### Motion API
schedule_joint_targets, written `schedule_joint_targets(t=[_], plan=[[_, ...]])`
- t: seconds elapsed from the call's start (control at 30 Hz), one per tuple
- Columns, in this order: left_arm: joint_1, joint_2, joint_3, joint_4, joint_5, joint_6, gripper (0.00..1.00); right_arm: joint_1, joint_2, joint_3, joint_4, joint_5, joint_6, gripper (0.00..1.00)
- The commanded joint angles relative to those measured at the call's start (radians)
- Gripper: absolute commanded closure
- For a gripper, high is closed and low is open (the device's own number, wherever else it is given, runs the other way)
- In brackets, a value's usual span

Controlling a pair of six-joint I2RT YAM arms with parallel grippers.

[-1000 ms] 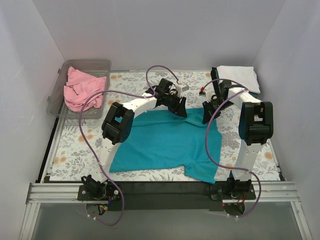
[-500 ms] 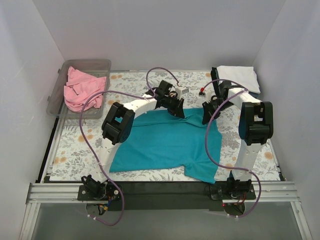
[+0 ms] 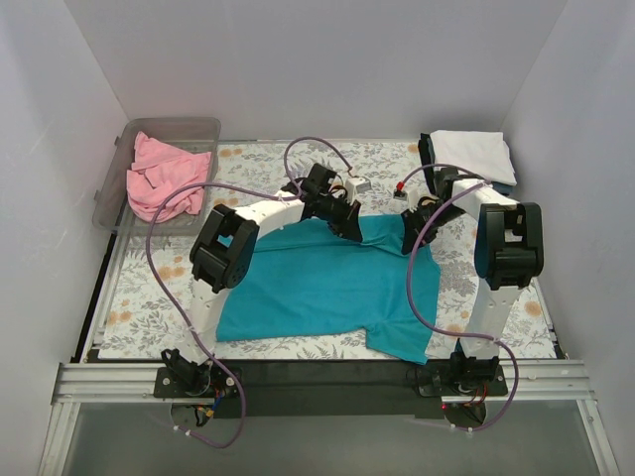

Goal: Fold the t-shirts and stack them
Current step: Fold the tshirt

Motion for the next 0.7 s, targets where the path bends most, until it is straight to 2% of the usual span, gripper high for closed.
schedule_joint_targets(t=[0.0,0.1,0.13,0.17,0.2,0.23,0.3,0.43,0.67], plan=[[-0.004,-0.135,-0.060,-0.027,0.084,0.086,1.00,-0.001,-0.076,-0.027,-0.021,-0.030,-0.080,0.95],[-0.004,-0.160,-0.090,-0.075,0.117,0.149,1.00,-0.001,-0.088,-0.043,-0.023,0.007,-0.115,0.81],[-0.007,-0.152,-0.087,-0.095,0.125,0.167,1.00,-0.001,-0.100,-0.050,-0.024,0.025,-0.135,0.68],[-0.008,-0.145,-0.079,-0.154,0.131,0.221,1.00,-0.001,-0.112,-0.061,-0.023,0.030,-0.147,0.63],[-0.016,-0.139,-0.072,-0.187,0.143,0.255,0.96,0.001,-0.128,-0.078,-0.021,0.035,-0.162,0.57],[-0.019,-0.128,-0.061,-0.217,0.148,0.291,0.86,-0.001,-0.160,-0.084,-0.021,0.042,-0.190,0.48],[-0.033,-0.129,-0.067,-0.296,0.151,0.400,0.80,-0.004,-0.189,-0.086,-0.024,0.045,-0.201,0.47],[-0.036,-0.175,-0.104,-0.365,0.182,0.516,0.77,-0.007,-0.208,-0.028,-0.027,-0.016,-0.145,0.49],[-0.035,-0.277,-0.182,-0.284,0.190,0.484,0.76,0.001,-0.011,0.173,-0.015,-0.057,0.109,0.59]])
